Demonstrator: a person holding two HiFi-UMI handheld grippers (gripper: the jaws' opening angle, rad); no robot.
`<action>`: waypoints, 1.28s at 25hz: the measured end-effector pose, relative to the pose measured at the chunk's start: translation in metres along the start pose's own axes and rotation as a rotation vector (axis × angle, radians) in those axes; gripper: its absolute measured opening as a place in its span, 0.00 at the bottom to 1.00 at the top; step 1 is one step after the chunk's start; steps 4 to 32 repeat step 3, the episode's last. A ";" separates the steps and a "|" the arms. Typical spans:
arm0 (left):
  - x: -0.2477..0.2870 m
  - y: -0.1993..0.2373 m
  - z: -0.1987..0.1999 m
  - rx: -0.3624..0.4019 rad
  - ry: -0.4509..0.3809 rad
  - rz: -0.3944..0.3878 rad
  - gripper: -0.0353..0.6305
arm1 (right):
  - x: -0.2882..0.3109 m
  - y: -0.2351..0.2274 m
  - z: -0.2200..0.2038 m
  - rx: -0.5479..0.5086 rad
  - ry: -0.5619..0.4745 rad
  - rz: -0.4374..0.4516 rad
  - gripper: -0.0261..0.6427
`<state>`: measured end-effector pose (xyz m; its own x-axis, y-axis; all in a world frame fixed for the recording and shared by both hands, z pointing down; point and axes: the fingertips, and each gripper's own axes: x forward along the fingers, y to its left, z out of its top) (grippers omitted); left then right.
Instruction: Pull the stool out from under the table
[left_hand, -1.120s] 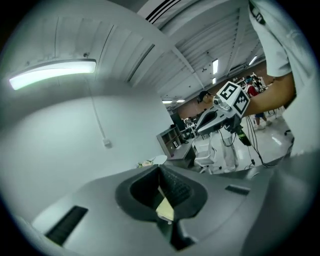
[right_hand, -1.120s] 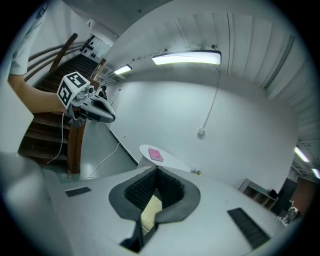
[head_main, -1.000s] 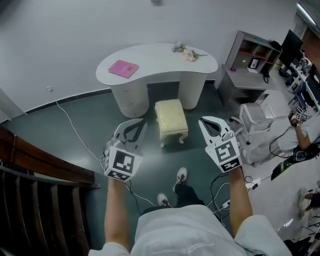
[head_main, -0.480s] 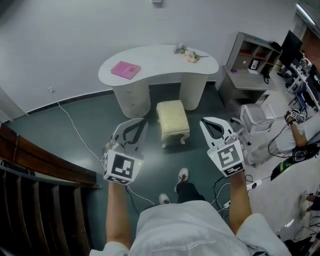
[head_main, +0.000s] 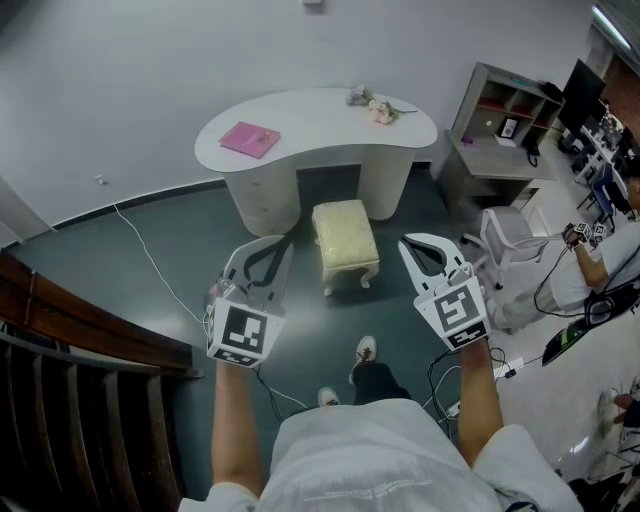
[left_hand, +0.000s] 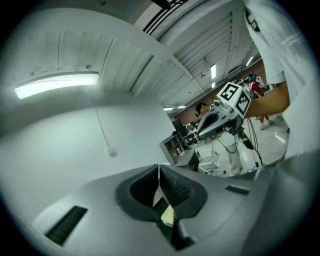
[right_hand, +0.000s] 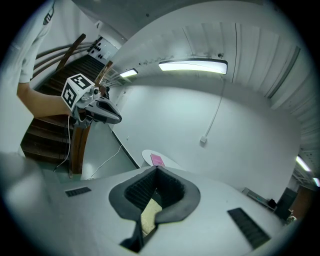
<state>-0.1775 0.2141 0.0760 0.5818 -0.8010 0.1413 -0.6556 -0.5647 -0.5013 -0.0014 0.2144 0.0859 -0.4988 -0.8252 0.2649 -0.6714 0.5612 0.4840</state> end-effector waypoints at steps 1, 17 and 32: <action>0.001 0.001 0.001 0.003 0.000 0.000 0.08 | 0.000 -0.001 0.000 -0.001 0.002 0.000 0.06; 0.003 0.003 0.003 0.009 0.001 -0.001 0.09 | 0.001 -0.003 0.001 -0.002 0.004 0.001 0.06; 0.003 0.003 0.003 0.009 0.001 -0.001 0.09 | 0.001 -0.003 0.001 -0.002 0.004 0.001 0.06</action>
